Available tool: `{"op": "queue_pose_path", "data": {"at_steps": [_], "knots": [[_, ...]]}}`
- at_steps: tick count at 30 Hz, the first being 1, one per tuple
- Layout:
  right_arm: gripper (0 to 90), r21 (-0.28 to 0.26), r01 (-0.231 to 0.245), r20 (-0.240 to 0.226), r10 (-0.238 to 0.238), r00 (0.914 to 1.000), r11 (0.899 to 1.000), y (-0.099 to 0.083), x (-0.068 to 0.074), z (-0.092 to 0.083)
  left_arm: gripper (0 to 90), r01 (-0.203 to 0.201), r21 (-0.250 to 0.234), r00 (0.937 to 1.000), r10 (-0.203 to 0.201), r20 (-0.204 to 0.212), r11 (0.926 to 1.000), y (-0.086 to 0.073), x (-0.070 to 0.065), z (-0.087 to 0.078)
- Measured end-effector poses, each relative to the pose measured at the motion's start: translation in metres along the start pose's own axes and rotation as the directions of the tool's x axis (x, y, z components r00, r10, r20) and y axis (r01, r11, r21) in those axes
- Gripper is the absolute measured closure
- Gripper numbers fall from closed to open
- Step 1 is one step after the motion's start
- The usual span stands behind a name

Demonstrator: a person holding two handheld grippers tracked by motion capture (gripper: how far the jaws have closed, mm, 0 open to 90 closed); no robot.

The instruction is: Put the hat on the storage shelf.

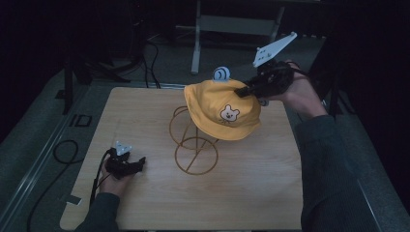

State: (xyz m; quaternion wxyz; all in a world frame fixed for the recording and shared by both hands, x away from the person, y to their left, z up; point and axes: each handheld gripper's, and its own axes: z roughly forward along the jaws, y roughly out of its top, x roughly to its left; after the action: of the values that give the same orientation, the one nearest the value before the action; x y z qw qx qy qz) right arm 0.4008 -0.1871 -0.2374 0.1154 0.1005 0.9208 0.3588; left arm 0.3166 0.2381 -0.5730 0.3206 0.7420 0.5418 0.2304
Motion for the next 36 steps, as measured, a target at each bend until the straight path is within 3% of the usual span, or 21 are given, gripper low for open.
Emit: {"op": "queue_pose_path", "data": {"at_steps": [14,36], "knots": [[78.2,0.018,0.025,-0.016,-0.025,0.9996,1.000,0.013,0.002,0.008,27.1,0.000,0.001,1.0000,0.000,0.000,1.0000,0.000,0.000,0.000],[77.8,0.054,0.100,-0.074,-0.096,0.9926,0.994,0.046,0.022,0.050,26.7,-0.001,-0.001,1.0000,0.001,0.001,1.0000,0.000,0.000,0.000]]}}
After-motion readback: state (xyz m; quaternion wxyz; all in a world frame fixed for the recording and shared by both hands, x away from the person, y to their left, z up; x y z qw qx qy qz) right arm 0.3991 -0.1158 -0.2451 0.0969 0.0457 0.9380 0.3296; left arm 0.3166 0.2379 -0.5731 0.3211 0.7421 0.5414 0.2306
